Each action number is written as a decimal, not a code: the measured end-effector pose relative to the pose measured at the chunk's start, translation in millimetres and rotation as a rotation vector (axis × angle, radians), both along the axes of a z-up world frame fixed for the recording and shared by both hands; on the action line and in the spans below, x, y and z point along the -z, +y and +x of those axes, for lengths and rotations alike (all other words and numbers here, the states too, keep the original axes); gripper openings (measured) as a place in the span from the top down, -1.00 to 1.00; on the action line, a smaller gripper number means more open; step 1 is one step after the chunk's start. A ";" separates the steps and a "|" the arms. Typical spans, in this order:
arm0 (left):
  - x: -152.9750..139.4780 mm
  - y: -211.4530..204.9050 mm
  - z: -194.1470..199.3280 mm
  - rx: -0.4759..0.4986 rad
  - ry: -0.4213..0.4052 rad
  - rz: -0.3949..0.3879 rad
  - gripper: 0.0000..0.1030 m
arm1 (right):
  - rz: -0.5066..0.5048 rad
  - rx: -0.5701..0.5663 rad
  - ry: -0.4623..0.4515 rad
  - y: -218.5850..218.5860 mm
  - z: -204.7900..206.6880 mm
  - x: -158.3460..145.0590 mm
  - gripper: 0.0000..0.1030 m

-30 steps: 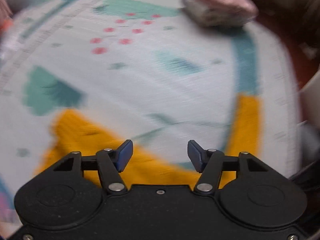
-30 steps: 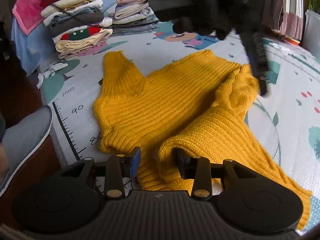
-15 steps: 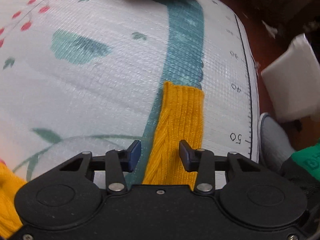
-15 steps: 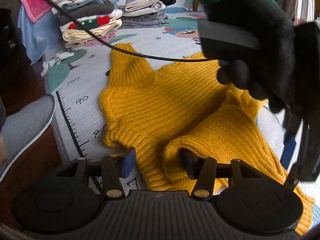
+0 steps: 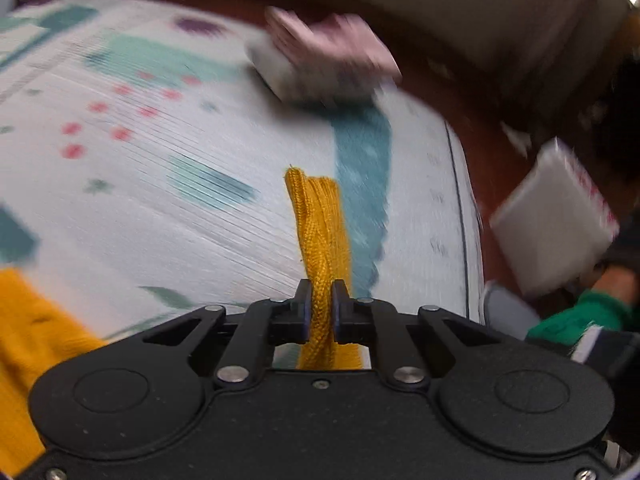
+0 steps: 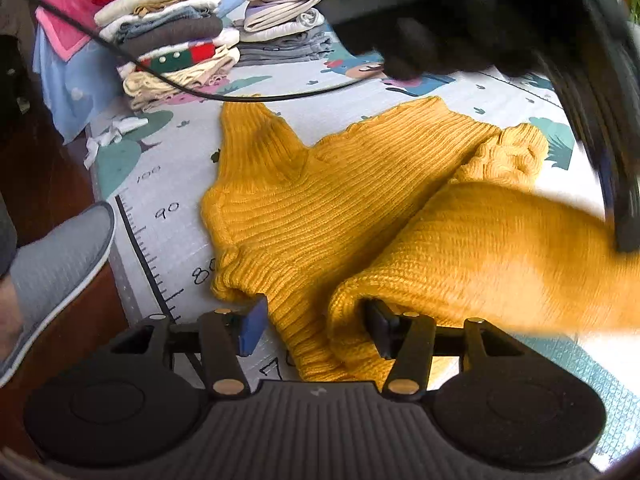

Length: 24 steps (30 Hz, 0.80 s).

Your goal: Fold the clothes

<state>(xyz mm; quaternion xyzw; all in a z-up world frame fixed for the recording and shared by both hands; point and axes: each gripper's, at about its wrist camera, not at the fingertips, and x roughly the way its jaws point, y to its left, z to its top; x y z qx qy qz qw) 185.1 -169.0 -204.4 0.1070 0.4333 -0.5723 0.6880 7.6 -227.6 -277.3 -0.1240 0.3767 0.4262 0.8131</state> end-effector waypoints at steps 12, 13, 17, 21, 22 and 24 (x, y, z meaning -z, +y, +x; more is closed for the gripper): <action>1.9 113.9 51.7 -0.380 0.087 -0.135 0.85 | 0.130 0.154 0.065 -33.4 14.8 -5.8 -0.08; 5.2 116.8 53.0 -0.392 0.085 -0.129 0.85 | 0.147 0.163 0.092 -36.0 16.5 -3.9 -0.09; 14.2 122.7 57.1 -0.419 0.080 -0.125 0.84 | 0.154 0.161 0.126 -37.6 17.0 -0.6 -0.09; 32.5 124.8 55.3 -0.460 0.092 -0.099 0.85 | 0.112 0.125 0.101 -32.1 12.0 -0.5 -0.09; 39.1 124.2 54.5 -0.465 0.096 -0.078 0.85 | 0.101 0.116 0.095 -30.8 10.8 -0.5 -0.09; 50.8 121.3 53.4 -0.461 0.084 -0.010 0.85 | 0.079 0.099 0.082 -28.0 8.3 -0.5 -0.09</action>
